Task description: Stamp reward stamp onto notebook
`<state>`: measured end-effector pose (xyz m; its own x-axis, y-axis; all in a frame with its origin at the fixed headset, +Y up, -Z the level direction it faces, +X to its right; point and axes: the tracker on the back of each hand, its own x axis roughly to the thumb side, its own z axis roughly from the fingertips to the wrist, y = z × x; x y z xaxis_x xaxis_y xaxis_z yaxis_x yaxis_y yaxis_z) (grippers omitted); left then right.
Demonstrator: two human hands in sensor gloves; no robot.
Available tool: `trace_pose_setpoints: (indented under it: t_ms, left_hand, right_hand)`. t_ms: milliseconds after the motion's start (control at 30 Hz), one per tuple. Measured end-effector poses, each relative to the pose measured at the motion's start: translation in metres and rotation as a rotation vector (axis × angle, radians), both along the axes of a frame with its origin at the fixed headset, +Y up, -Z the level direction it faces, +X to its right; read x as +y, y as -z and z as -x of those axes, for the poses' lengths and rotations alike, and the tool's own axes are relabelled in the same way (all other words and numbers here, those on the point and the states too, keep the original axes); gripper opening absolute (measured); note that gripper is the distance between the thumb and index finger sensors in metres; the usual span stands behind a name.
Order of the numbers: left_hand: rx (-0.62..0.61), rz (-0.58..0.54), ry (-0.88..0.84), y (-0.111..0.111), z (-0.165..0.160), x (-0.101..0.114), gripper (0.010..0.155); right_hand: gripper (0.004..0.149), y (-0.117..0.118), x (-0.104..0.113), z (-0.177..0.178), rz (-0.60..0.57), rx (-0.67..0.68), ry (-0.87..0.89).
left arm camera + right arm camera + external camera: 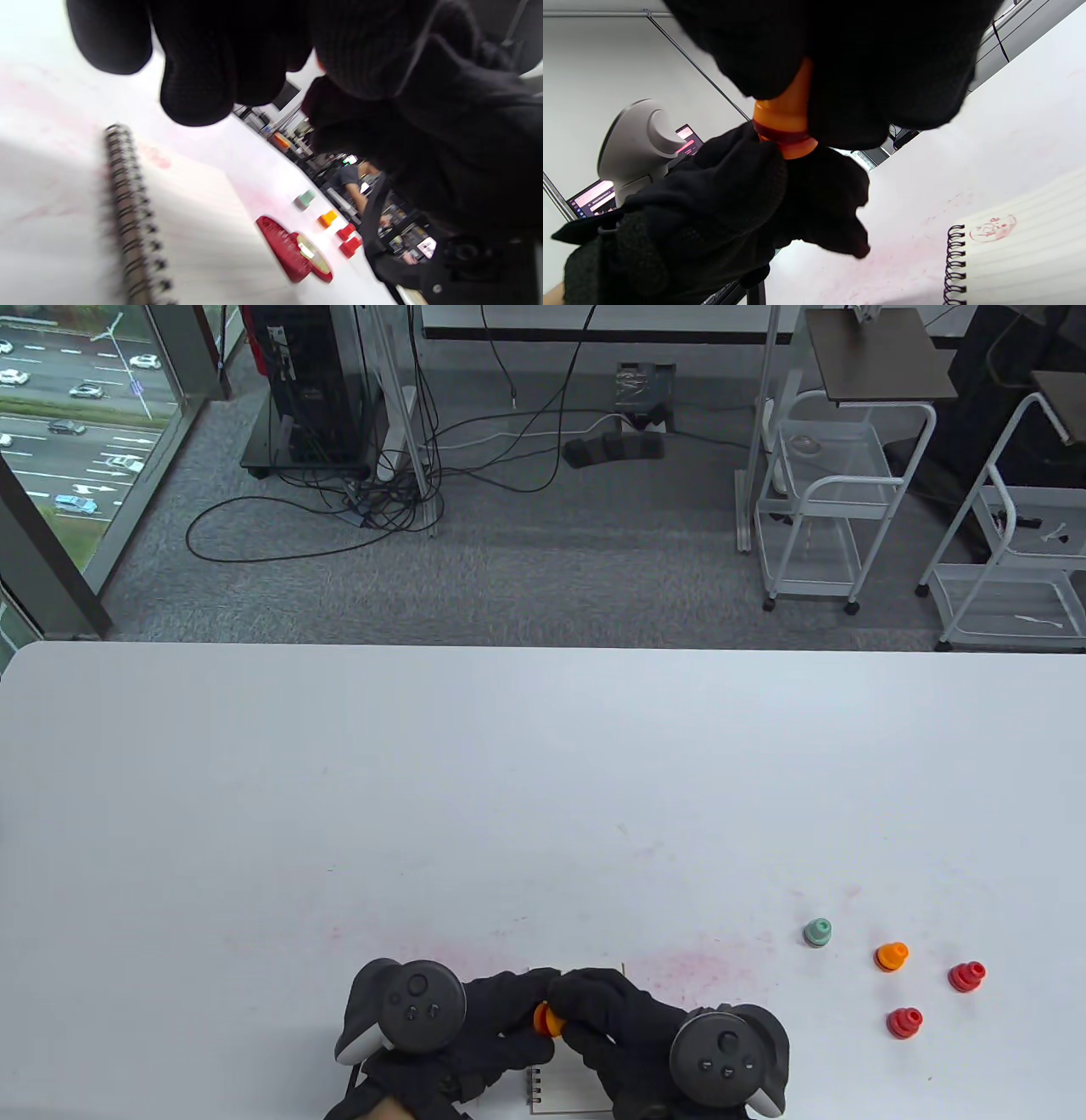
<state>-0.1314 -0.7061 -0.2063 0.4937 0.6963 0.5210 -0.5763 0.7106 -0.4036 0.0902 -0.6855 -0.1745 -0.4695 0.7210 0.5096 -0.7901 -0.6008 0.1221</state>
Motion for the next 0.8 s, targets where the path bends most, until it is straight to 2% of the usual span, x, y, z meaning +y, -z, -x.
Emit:
trace_pose_setpoints:
  t_ms: [167, 367, 800]
  left_hand:
    - [0.005, -0.045, -0.019, -0.0015, 0.0009, 0.0041, 0.069]
    - [-0.006, -0.041, 0.003, -0.0025, 0.0000, 0.0045, 0.069]
    - [0.003, -0.034, -0.009, -0.0035, -0.0008, 0.0069, 0.069]
  right_hand:
    - [0.044, -0.0017, 0.0006, 0.0009, -0.016, -0.004, 0.007]
    - [0.043, -0.0023, 0.0006, 0.0018, -0.033, -0.008, -0.031]
    - [0.043, -0.0029, 0.0005, 0.0008, -0.065, -0.034, 0.013]
